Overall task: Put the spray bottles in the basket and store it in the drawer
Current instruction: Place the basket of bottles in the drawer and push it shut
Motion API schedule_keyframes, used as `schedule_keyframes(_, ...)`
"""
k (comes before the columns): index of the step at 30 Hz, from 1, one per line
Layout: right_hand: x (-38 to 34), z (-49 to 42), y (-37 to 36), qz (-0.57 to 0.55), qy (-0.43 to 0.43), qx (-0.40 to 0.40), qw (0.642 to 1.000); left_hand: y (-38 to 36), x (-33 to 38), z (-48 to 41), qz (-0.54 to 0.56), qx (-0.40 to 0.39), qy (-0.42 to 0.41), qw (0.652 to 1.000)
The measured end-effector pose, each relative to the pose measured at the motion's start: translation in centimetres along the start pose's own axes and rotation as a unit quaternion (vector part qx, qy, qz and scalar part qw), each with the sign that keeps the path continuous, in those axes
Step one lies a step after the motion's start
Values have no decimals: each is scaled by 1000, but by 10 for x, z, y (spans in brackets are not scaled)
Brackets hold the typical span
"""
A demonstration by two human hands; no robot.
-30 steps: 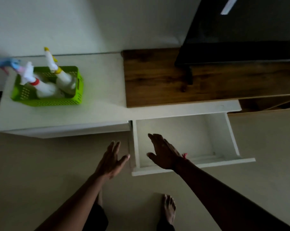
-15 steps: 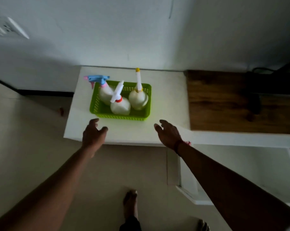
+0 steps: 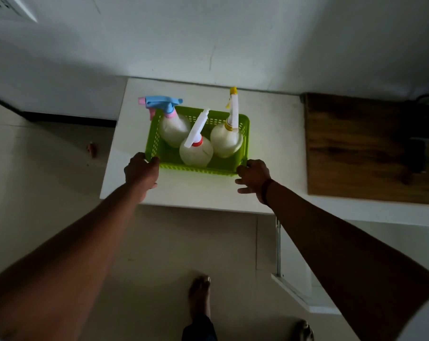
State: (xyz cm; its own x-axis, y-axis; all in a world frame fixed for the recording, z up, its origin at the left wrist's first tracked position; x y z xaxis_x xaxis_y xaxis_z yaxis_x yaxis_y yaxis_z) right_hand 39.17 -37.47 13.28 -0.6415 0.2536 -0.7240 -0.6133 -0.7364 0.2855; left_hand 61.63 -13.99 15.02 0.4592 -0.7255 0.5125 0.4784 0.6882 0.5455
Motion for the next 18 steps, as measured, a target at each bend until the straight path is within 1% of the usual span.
schedule_keyframes(4,12,6,13,-17,1,31,999,-5,-5,15,47,12,-6,999)
schedule_keyframes(6,21,13,22,-26,-4,40,999,-8,-11,26,41,16,-7,999)
schedule_keyframes(9,42,28,39,-68,-14,28,997,-15,-21,44,12,21,-12,1000)
schedule_keyframes(10,51,32,46,-67,-13,23,997,-18,-24,51,-4,23,-17,1000)
schedule_keyframes(13,71,48,73,18,13,18,1000,-30,-38,76,-24,20,-17,999)
schedule_keyframes(14,77,54,83,29,23,22,999,-36,-44,87,-27,16,-14,999)
schedule_keyframes(16,94,66,102,38,29,27,998,-49,-56,107,-27,4,-9,1000)
schedule_keyframes(18,114,80,124,18,16,33,999,-67,-68,130,-26,-7,-11,1000)
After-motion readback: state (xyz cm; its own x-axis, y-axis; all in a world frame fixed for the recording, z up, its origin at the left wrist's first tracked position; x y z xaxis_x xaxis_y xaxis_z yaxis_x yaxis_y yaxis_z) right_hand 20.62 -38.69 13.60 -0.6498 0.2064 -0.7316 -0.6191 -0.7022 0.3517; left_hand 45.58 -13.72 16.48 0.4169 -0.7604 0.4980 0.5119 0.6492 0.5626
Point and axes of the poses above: each hand's wrist, its own z-axis away from the middle knuckle, its own y-axis out of the back of the hand, x = y × z, the point moved 9 cm from there along -z, towards the middle knuckle, and after that the axes turned 10 degrees about y, right-handed, at the moved point
